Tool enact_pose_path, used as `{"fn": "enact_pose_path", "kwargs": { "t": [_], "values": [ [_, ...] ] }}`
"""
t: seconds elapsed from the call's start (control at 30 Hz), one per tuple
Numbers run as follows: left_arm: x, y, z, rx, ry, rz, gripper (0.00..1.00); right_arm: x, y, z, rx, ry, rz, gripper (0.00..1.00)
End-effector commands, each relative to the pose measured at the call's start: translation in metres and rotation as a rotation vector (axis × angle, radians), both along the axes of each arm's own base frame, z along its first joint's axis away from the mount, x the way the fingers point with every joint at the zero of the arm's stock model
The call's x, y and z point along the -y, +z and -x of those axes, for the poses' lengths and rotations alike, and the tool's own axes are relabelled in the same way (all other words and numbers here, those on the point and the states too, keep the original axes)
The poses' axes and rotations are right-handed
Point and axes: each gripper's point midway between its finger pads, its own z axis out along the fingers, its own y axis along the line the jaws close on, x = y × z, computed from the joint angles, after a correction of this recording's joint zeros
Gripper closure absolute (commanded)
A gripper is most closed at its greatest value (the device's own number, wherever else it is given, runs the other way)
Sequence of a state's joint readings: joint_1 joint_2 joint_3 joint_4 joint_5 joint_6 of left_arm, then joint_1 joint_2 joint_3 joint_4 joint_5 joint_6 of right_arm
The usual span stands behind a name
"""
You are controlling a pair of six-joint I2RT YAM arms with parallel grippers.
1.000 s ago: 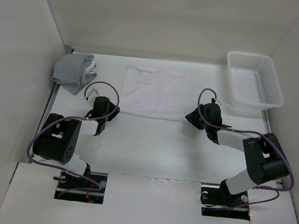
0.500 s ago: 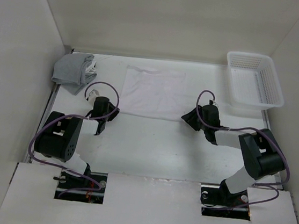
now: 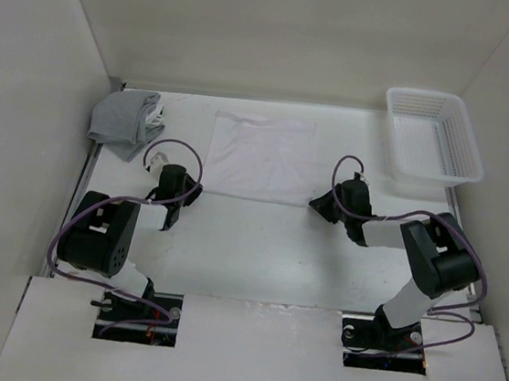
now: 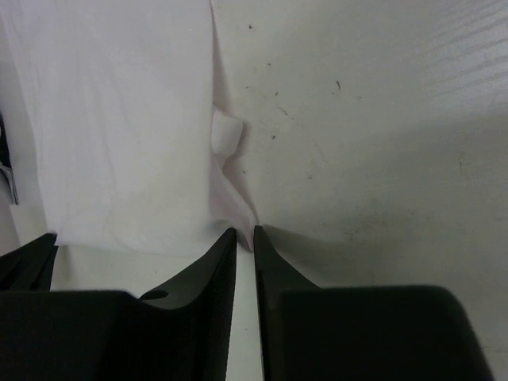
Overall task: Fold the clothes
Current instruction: Fold the tank top
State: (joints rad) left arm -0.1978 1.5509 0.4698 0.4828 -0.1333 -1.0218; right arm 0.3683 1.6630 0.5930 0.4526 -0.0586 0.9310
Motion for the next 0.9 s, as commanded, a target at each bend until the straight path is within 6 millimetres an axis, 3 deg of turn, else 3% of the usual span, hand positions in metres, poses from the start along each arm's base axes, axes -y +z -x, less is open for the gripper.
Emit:
{"fn": "enact_pose_path", "kwargs": {
  "t": [0.0,0.13,0.23,0.37,0.4,0.53,0.67,0.77,0.87],
  "values": [
    [-0.002,0.013,-0.001,0.051,0.014,-0.005,0.96,-0.002,0.008,-0.01,0.059,-0.035,-0.02,0.87],
    [0.002,0.026,-0.005,0.093,0.002,0.009,1.0,-0.001,0.023,-0.014,0.122,-0.045,-0.021,0.98],
    [0.007,0.062,-0.002,0.185,-0.017,0.023,1.0,-0.002,0.051,-0.005,0.204,-0.035,0.003,1.0],
    [0.013,0.138,0.018,0.334,-0.057,0.02,1.0,0.004,0.113,0.033,0.322,0.0,0.059,1.0],
    [0.014,0.169,0.03,0.397,-0.072,0.012,1.0,0.007,0.132,0.046,0.359,0.003,0.077,1.0],
    [0.007,0.256,0.077,0.568,-0.08,-0.022,1.0,0.022,0.197,0.1,0.471,0.007,0.128,1.0],
    [0.0,0.316,0.12,0.688,-0.08,-0.016,1.0,0.037,0.266,0.148,0.571,0.014,0.112,1.0],
    [0.002,0.339,0.137,0.733,-0.095,0.006,1.0,0.044,0.304,0.167,0.618,0.02,0.104,0.99],
    [0.008,0.336,0.135,0.718,-0.102,-0.003,1.0,0.034,0.317,0.17,0.638,0.057,0.13,0.98]
  ]
}}
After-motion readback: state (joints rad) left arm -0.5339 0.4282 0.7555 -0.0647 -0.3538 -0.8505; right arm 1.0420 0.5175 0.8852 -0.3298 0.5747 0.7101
